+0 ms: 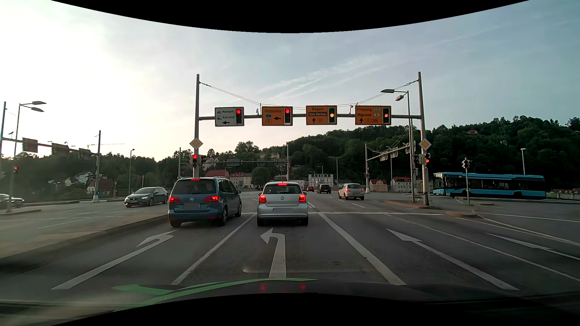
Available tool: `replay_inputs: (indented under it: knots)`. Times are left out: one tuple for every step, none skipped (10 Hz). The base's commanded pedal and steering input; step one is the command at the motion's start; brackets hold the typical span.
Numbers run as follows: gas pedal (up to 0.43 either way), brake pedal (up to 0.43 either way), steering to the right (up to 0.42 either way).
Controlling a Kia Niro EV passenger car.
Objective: Follow the waypoints while adhering to traffic rules and regulations
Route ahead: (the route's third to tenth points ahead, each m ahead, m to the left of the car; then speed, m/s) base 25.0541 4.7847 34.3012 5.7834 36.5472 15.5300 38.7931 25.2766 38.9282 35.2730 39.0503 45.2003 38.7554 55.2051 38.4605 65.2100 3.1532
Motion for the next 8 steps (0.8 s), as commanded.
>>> replay_inputs:
  knots:
    - [0.000, 0.110, -0.005]
    - [0.000, 0.110, -0.005]
    - [0.000, 0.116, -0.005]
    - [0.000, 0.110, -0.005]
    - [0.000, 0.110, -0.005]
    - [0.000, 0.110, -0.005]
    - [0.000, 0.110, -0.006]
    - [0.000, 0.091, -0.005]
